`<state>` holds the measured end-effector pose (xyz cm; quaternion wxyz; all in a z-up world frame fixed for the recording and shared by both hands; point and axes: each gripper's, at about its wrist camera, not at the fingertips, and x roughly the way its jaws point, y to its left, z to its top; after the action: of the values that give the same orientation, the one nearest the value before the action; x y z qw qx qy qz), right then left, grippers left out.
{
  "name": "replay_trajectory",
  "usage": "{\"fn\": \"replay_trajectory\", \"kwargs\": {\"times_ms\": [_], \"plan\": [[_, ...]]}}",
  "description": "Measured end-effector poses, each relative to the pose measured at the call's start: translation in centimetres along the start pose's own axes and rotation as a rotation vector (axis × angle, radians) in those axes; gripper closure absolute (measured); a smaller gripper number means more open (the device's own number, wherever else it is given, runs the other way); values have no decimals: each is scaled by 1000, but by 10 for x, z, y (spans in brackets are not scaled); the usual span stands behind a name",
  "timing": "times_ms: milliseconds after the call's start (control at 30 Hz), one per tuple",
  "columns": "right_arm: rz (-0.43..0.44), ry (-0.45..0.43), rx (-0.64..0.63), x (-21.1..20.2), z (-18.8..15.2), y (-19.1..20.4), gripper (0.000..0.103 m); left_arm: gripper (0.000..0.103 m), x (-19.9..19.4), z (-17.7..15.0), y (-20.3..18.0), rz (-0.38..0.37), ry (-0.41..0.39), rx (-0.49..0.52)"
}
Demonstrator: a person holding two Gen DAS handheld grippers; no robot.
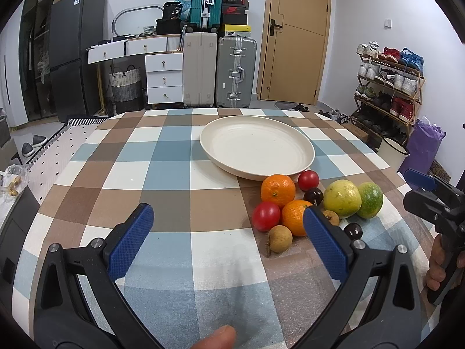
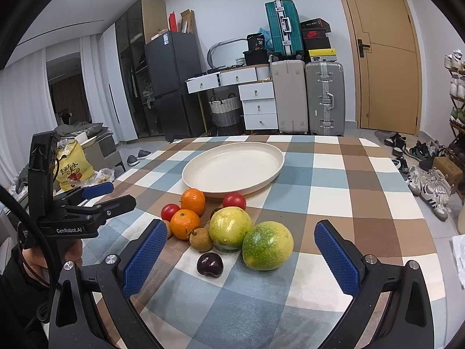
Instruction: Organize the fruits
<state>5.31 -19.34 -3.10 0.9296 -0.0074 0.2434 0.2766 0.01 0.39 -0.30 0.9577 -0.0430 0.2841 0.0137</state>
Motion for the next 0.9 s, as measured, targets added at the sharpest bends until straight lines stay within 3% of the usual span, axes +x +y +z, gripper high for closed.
{"fn": "replay_trajectory", "kwargs": {"times_ms": [267,533,900], "plan": [[-22,19,40,1,1,-8,0,1,2,-1,3,1,4,-3],[-50,120,110,15,-2,-20,0,1,4,1,-5,-25,17,13],[-85,245,106,32,-1,-29,1,5,27,-4,-16,-82,173,43]]}}
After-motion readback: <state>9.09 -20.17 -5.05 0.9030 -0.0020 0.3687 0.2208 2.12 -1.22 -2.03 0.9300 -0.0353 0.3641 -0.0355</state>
